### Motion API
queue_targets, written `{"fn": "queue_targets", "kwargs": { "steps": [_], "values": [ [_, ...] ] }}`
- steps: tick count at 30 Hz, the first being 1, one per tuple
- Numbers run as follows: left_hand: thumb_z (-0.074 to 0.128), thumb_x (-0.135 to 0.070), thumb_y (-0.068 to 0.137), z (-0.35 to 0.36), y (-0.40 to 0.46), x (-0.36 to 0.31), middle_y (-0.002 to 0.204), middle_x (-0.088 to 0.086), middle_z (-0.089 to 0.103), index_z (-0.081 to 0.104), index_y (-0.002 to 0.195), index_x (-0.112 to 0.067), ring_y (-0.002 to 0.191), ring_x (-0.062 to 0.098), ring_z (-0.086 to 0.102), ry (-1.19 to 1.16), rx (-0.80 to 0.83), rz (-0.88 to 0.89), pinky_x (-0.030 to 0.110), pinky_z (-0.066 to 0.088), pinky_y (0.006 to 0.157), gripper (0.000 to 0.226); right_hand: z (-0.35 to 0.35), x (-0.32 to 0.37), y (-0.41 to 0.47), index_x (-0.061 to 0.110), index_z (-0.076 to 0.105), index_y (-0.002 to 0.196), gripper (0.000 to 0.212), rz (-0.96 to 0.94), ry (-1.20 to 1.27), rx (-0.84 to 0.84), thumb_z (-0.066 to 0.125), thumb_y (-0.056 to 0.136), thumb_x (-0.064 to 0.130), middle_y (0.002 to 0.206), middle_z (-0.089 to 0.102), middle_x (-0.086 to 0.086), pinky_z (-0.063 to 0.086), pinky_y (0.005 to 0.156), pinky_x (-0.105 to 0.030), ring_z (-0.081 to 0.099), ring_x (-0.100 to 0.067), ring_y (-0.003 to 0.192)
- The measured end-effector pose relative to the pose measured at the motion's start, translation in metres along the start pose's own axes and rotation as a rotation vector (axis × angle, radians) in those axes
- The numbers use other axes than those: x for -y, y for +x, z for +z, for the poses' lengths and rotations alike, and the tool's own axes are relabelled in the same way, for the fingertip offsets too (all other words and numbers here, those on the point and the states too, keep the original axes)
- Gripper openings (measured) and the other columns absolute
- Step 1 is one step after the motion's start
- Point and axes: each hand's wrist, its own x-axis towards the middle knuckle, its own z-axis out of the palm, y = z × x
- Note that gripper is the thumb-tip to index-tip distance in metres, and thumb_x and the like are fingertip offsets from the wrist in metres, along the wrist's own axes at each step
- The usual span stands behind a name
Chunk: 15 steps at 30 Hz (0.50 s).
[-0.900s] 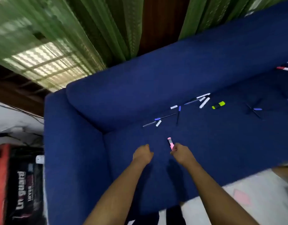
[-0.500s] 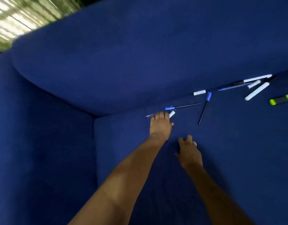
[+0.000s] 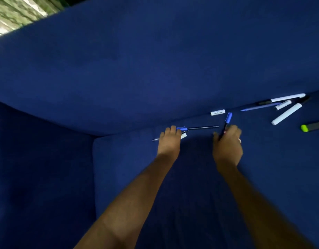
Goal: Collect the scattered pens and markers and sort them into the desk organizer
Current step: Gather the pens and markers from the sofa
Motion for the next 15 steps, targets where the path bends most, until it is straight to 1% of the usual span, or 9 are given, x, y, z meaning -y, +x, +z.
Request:
{"fn": "queue_targets", "kwargs": {
  "steps": [2, 3, 5, 6, 8, 10, 12, 13, 15],
  "values": [
    [0.057, -0.002, 0.085, -0.002, 0.005, 0.002, 0.129, 0.007, 0.045, 0.043, 0.131, -0.009, 0.116, 0.026, 0.046, -0.019, -0.002, -0.001, 0.034, 0.038, 0.095, 0.049, 0.001, -0.003, 0.019, 0.001, 0.038, 0.119, 0.044, 0.143, 0.037, 0.075, 0.059, 0.091, 0.027, 0.125, 0.047, -0.021, 0.044, 0.070, -0.044, 0.055, -0.043, 0.105],
    [0.057, -0.001, 0.084, -0.004, 0.006, 0.002, 0.129, 0.007, 0.046, 0.044, 0.131, -0.009, 0.117, 0.026, 0.046, -0.034, 0.000, 0.000, 0.035, 0.038, 0.095, 0.049, 0.002, -0.006, 0.026, 0.000, 0.037, 0.120, 0.045, 0.184, 0.057, 0.120, 0.059, 0.091, 0.026, 0.125, 0.049, -0.023, 0.045, 0.073, -0.046, 0.055, -0.045, 0.105],
    [0.057, 0.000, 0.083, -0.003, 0.007, 0.003, 0.128, 0.008, 0.047, 0.046, 0.129, -0.008, 0.115, 0.027, 0.047, -0.061, -0.002, 0.007, 0.035, 0.039, 0.093, 0.048, 0.003, -0.008, 0.032, 0.000, 0.038, 0.118, 0.038, 0.202, 0.077, 0.171, 0.056, 0.090, 0.018, 0.117, 0.054, -0.025, 0.042, 0.070, -0.045, 0.057, -0.044, 0.099],
    [0.056, 0.001, 0.082, -0.003, 0.007, 0.002, 0.127, 0.009, 0.048, 0.047, 0.128, -0.007, 0.114, 0.027, 0.048, -0.071, -0.007, 0.010, 0.035, 0.039, 0.092, 0.047, 0.001, -0.009, 0.032, -0.001, 0.040, 0.116, 0.034, 0.206, 0.088, 0.165, 0.055, 0.090, 0.016, 0.112, 0.057, -0.025, 0.041, 0.068, -0.042, 0.057, -0.043, 0.096],
    [0.056, 0.003, 0.080, -0.001, 0.007, 0.003, 0.125, 0.010, 0.049, 0.049, 0.127, -0.005, 0.112, 0.028, 0.049, -0.095, -0.011, 0.017, 0.036, 0.040, 0.091, 0.048, -0.003, -0.007, 0.028, 0.000, 0.043, 0.108, 0.028, 0.193, 0.118, 0.087, 0.053, 0.087, 0.015, 0.103, 0.060, -0.024, 0.040, 0.066, -0.039, 0.058, -0.041, 0.090],
    [0.057, 0.003, 0.079, 0.000, 0.008, 0.005, 0.125, 0.011, 0.050, 0.049, 0.128, -0.004, 0.111, 0.029, 0.049, -0.106, -0.007, 0.029, 0.037, 0.040, 0.091, 0.050, -0.006, -0.003, 0.020, 0.001, 0.045, 0.097, 0.016, 0.062, 0.077, 0.003, 0.051, 0.086, 0.010, 0.094, 0.059, -0.023, 0.036, 0.062, -0.037, 0.055, -0.040, 0.084],
    [0.058, 0.004, 0.078, 0.000, 0.010, 0.007, 0.126, 0.012, 0.051, 0.049, 0.129, -0.003, 0.112, 0.030, 0.050, -0.119, -0.002, 0.038, 0.037, 0.040, 0.092, 0.052, -0.003, 0.007, 0.015, 0.003, 0.047, 0.095, 0.009, -0.176, -0.017, 0.027, 0.050, 0.087, 0.007, 0.093, 0.058, -0.020, 0.032, 0.060, -0.034, 0.055, -0.040, 0.081],
    [0.057, 0.004, 0.077, 0.001, 0.010, 0.007, 0.127, 0.013, 0.051, 0.049, 0.129, -0.003, 0.112, 0.030, 0.049, -0.131, 0.001, 0.041, 0.037, 0.039, 0.092, 0.053, 0.000, 0.014, 0.016, 0.004, 0.049, 0.099, 0.012, -0.310, -0.100, 0.080, 0.050, 0.087, 0.005, 0.098, 0.057, -0.018, 0.033, 0.059, -0.034, 0.055, -0.039, 0.083],
    [0.057, 0.004, 0.078, 0.002, 0.011, 0.009, 0.128, 0.013, 0.051, 0.048, 0.130, -0.003, 0.115, 0.030, 0.048, -0.156, 0.011, 0.043, 0.037, 0.037, 0.095, 0.053, 0.009, 0.029, 0.023, 0.007, 0.050, 0.117, 0.031, -0.535, -0.326, 0.227, 0.050, 0.086, 0.001, 0.119, 0.050, -0.013, 0.036, 0.061, -0.034, 0.055, -0.034, 0.095]
  ]
}}
